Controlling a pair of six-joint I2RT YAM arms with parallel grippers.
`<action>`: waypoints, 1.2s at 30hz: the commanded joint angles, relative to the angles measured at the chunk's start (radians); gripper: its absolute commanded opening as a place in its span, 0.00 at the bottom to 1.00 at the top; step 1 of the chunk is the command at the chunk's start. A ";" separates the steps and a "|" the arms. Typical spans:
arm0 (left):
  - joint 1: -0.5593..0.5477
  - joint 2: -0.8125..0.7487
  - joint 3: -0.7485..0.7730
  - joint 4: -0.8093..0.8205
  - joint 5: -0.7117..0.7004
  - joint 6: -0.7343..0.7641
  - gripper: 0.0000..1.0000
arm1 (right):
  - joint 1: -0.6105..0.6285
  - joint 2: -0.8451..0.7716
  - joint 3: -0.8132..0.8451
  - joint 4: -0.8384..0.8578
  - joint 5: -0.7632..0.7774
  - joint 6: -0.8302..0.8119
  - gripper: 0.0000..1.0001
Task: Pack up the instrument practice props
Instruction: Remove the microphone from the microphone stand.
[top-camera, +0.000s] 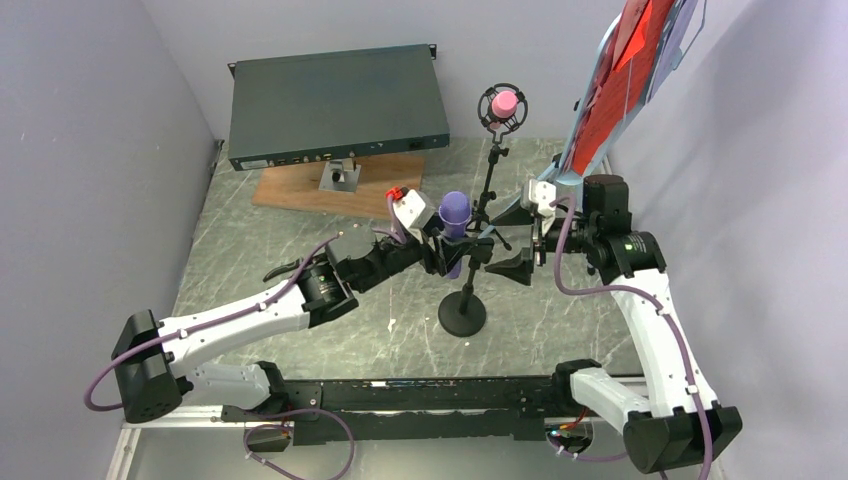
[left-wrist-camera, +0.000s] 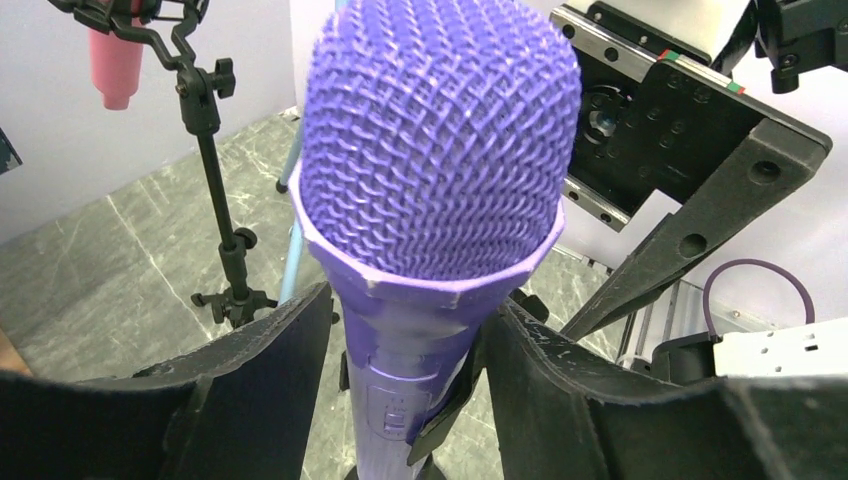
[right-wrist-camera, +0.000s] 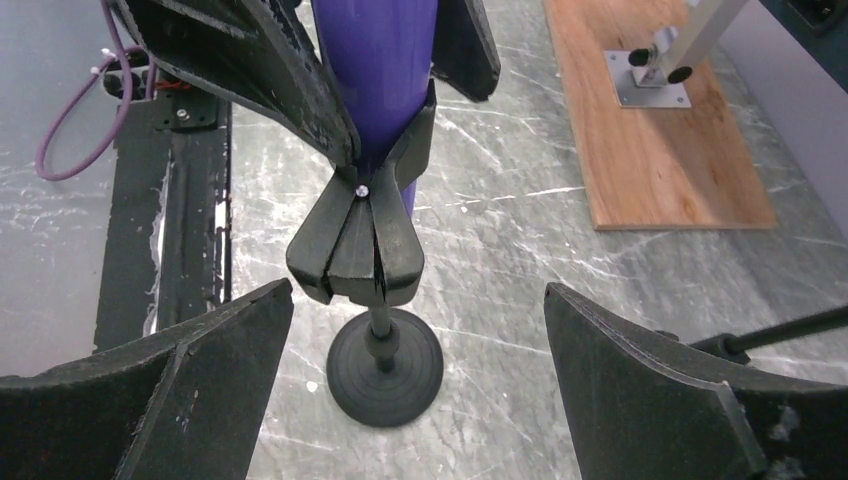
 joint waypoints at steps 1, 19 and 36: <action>-0.005 -0.023 -0.010 0.051 0.014 -0.025 0.59 | 0.048 0.030 0.040 0.067 0.004 0.041 0.99; -0.004 -0.014 -0.016 0.087 0.038 -0.052 0.17 | 0.091 0.041 0.031 0.080 -0.053 0.064 0.34; -0.005 -0.174 -0.034 -0.068 0.026 0.003 0.00 | 0.047 -0.012 -0.047 0.061 -0.017 0.038 0.00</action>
